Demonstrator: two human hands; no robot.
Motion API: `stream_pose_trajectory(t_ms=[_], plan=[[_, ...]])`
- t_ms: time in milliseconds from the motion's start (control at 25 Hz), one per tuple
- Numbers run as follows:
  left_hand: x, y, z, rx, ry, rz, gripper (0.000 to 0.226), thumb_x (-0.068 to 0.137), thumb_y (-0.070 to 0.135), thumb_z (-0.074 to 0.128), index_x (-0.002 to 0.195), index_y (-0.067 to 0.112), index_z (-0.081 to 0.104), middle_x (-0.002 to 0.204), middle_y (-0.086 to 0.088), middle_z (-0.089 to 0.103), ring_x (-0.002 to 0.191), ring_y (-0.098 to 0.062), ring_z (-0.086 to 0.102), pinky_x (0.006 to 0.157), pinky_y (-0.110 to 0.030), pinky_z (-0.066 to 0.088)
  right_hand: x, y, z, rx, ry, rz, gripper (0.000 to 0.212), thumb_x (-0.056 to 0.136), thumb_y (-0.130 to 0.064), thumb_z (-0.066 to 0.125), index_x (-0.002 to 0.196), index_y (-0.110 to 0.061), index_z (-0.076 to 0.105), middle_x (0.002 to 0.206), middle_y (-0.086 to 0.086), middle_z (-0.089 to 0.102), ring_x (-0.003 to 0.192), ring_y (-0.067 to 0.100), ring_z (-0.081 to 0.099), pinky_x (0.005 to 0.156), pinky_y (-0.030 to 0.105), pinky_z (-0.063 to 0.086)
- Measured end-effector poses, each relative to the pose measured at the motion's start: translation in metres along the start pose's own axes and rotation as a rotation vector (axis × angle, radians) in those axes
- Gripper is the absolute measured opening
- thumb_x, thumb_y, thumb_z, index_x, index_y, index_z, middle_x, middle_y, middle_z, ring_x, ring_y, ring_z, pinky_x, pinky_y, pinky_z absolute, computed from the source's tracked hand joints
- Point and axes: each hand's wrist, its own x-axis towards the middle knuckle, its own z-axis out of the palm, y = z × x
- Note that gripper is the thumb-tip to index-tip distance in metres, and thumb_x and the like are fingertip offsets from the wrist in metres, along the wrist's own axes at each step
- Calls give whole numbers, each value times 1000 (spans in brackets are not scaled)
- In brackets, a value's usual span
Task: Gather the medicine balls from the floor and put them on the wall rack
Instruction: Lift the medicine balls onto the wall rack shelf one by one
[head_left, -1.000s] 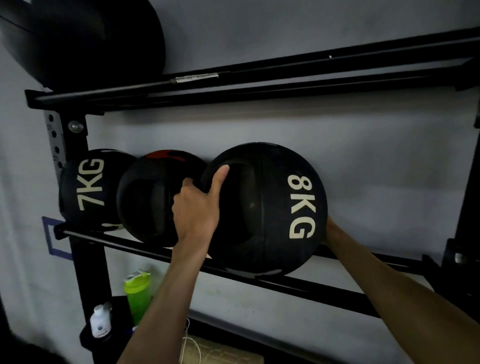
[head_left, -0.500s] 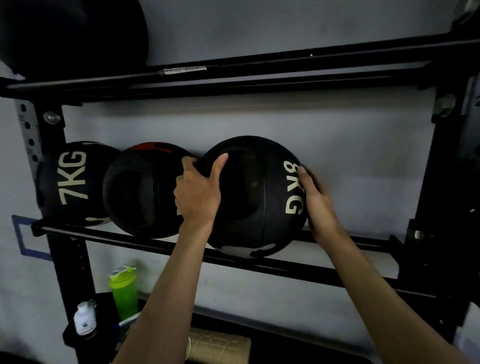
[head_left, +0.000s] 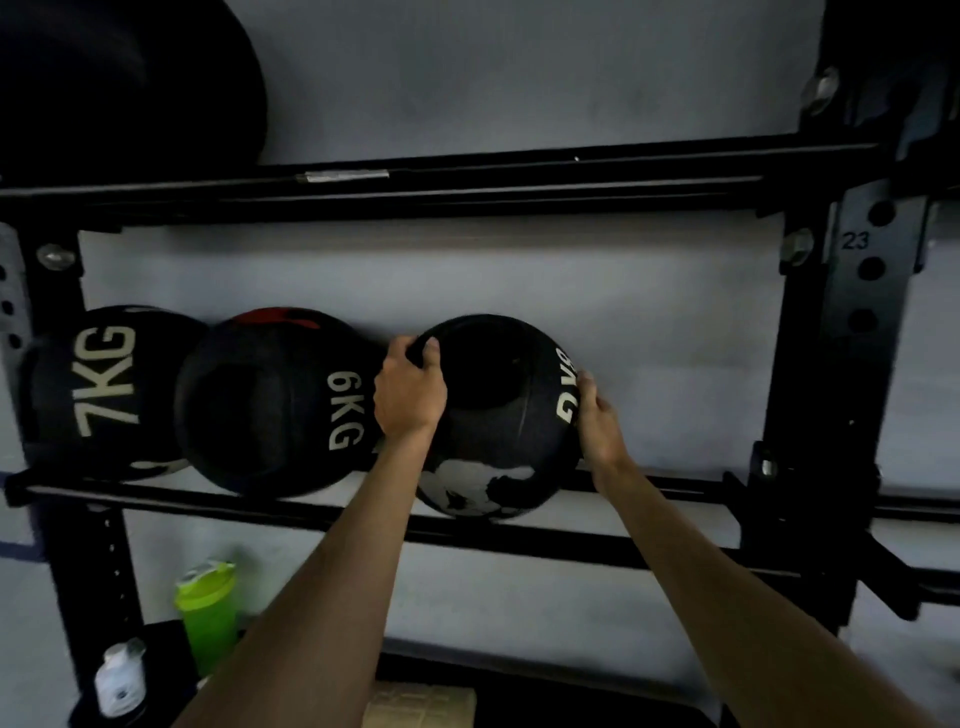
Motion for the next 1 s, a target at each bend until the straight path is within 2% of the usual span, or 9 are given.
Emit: stream_pose_trajectory(t_ms=[160, 280, 320, 400, 520, 640, 720, 920, 1000], plan=[[-3, -2, -9, -2, -84, -41, 45, 101, 44, 46, 136, 16, 52, 131, -14, 60, 121, -36, 56, 97, -40, 45, -9, -2, -5, -105, -5, 15, 57, 104, -52, 33, 128, -10, 64, 125, 10, 68, 117, 24, 62, 107, 42, 48], [-29, -4, -21, 60, -149, -24, 53, 102, 44, 42, 149, 19, 39, 143, -19, 49, 132, -39, 47, 104, -43, 41, -20, 9, -17, -292, 15, -12, 59, 92, -59, 40, 131, -20, 60, 124, 10, 68, 116, 30, 63, 102, 50, 50], [-44, -7, -24, 109, -164, -18, 56, 102, 44, 42, 152, 20, 33, 146, -22, 43, 134, -40, 43, 106, -46, 39, -35, 10, -24, -378, 4, -39, 54, 91, -55, 45, 132, -22, 59, 120, 11, 70, 112, 31, 65, 98, 47, 52], [-78, -12, -32, 240, -143, 31, 58, 101, 39, 46, 153, 17, 30, 146, -25, 38, 134, -42, 38, 105, -51, 38, -81, -3, -33, -559, -11, -127, 36, 98, -28, 53, 130, -13, 60, 111, 14, 72, 101, 29, 68, 87, 32, 52], [-150, -31, -34, 370, -109, 220, 48, 92, 17, 56, 138, 9, 46, 134, -22, 46, 123, -41, 45, 96, -49, 43, -142, 2, -62, -792, 6, -228, 23, 96, -11, 54, 114, -7, 68, 107, 14, 73, 101, 29, 68, 87, 31, 50], [-233, -53, -26, 408, -348, 298, 29, 92, 16, 52, 121, 11, 55, 119, -16, 56, 106, -38, 58, 81, -44, 49, -204, 27, -111, -986, -39, -216, 16, 93, -17, 55, 98, -14, 70, 96, 9, 74, 94, 33, 68, 81, 38, 54], [-288, -66, -12, 468, -581, 349, 20, 96, 21, 49, 114, 14, 56, 111, -13, 60, 98, -37, 62, 78, -40, 49, -243, 50, -155, -1101, -108, -83, 15, 94, -18, 52, 92, -15, 67, 94, 9, 72, 93, 35, 67, 77, 36, 51], [-392, -105, 21, 509, -920, 349, 15, 95, 25, 47, 97, 18, 60, 100, -12, 70, 97, -37, 67, 76, -40, 52, -332, 106, -246, -1277, -158, 153, 19, 96, -23, 49, 92, -13, 64, 99, 17, 72, 96, 40, 66, 73, 41, 48], [-446, -117, 35, 513, -1050, 306, 16, 94, 25, 49, 93, 15, 61, 97, -13, 71, 96, -36, 67, 75, -40, 52, -378, 137, -295, -1294, -180, 274, 20, 95, -20, 50, 98, -10, 66, 106, 19, 71, 103, 39, 65, 81, 40, 44]])
